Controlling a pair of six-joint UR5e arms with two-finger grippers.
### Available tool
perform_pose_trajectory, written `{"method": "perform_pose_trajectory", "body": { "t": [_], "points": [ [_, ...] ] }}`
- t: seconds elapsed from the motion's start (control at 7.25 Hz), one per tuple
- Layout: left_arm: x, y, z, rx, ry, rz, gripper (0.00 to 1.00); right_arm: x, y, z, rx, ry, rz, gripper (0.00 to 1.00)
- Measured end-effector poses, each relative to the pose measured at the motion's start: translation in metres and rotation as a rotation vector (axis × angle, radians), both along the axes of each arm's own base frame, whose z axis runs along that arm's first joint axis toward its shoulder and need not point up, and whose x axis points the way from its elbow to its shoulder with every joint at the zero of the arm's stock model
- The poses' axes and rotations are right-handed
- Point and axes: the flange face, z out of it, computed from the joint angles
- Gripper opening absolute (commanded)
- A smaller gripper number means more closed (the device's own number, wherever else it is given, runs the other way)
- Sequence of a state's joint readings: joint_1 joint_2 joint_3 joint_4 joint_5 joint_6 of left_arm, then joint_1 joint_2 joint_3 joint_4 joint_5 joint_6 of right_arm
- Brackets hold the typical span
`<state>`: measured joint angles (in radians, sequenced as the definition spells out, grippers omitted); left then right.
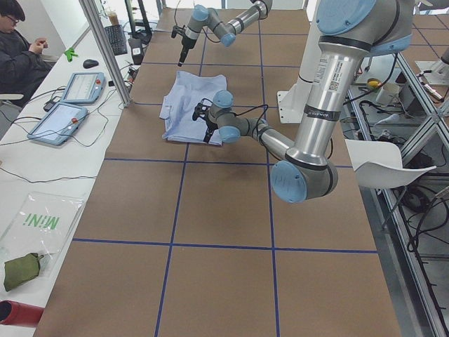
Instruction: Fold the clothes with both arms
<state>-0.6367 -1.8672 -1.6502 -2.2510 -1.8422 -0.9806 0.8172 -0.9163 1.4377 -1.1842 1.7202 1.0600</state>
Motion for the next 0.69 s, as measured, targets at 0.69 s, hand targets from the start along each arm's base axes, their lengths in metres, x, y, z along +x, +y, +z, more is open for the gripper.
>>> {"method": "perform_pose_trajectory", "body": {
  "t": [0.69],
  "points": [
    [0.011,0.022,0.014,-0.025,-0.007,0.012,0.55,-0.002,0.002,-0.001,0.002,-0.002,-0.003,1.00]
  ]
}}
